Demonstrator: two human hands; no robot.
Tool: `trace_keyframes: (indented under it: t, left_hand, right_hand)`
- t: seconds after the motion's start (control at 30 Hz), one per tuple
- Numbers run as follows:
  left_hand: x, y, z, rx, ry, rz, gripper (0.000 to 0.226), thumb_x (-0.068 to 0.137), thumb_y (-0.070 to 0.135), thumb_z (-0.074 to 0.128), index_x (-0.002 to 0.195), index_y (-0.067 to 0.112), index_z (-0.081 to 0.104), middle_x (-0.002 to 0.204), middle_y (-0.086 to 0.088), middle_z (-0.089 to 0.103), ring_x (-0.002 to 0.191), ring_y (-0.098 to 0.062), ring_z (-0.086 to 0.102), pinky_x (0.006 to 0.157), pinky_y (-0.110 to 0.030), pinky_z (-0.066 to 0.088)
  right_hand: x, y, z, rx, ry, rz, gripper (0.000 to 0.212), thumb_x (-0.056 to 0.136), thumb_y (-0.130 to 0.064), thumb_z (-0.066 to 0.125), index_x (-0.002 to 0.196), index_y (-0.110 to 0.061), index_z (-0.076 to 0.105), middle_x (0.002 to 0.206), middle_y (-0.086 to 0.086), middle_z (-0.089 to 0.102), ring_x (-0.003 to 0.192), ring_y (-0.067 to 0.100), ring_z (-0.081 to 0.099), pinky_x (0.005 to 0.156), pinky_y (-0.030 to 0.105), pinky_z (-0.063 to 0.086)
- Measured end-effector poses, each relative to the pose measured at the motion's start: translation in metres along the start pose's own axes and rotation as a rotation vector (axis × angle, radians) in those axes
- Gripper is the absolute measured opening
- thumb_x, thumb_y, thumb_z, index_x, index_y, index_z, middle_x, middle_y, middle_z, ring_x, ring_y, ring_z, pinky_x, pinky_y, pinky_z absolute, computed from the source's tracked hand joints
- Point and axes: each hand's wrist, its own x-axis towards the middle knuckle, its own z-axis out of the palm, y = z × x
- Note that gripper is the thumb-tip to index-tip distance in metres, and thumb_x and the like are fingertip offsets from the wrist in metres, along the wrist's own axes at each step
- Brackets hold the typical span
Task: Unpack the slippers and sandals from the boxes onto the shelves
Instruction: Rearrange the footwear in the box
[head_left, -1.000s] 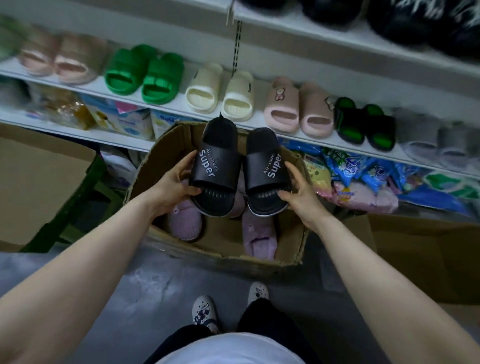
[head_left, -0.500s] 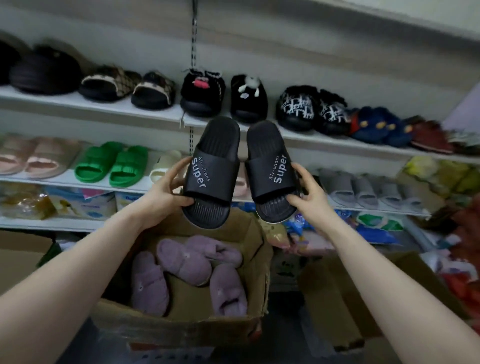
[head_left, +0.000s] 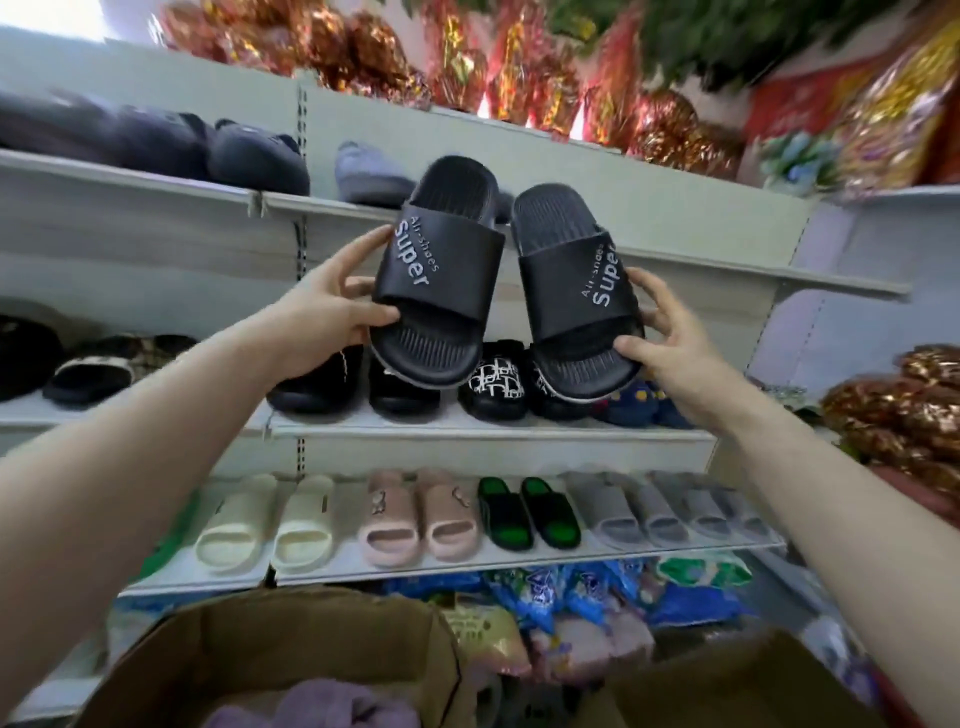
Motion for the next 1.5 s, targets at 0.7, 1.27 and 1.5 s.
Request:
trace_keyframes:
  t: [0.7,1.27,1.5]
  left_hand:
    - [0.248,0.016,0.161,0.340,0.343,-0.085,0.025,0.099,0.016,0.049,0.112,-0.002,0.060,0.104,-0.017,0.059,0.091,-0.025,0.059,0.083,-0.042,0.056]
    - [0.277,-0.037,0.192,1.241,0.234,0.484,0.034,0.089,0.049,0.057,0.112,0.023,0.060,0.136,-0.003,0.045,0.118,-0.022,0.048,0.090,-0.026,0.034]
    - [0.301,-0.040,0.189,1.342,0.142,0.410,0.030,0.095,0.040,0.053,0.115,0.018,0.055,0.131,-0.004,0.045,0.114,-0.025,0.046,0.085,-0.024,0.028]
  right_hand:
    - [0.190,0.032,-0.153,0.134,-0.006,0.134,0.019,0.105,-0.017,0.043,0.110,-0.015,0.061,0.111,0.004,0.060,0.108,0.018,0.058,0.095,0.036,0.055]
    - [0.241,0.093,-0.133,-0.805,0.131,-0.452,0.035,0.093,-0.049,0.056,0.117,-0.026,0.067,0.135,0.005,0.046,0.123,0.026,0.048,0.098,0.032,0.038]
    - [0.267,0.106,-0.133,-0.831,0.089,-0.401,0.037,0.094,-0.050,0.054,0.120,-0.026,0.065,0.139,0.007,0.044,0.122,0.029,0.049,0.100,0.036,0.040]
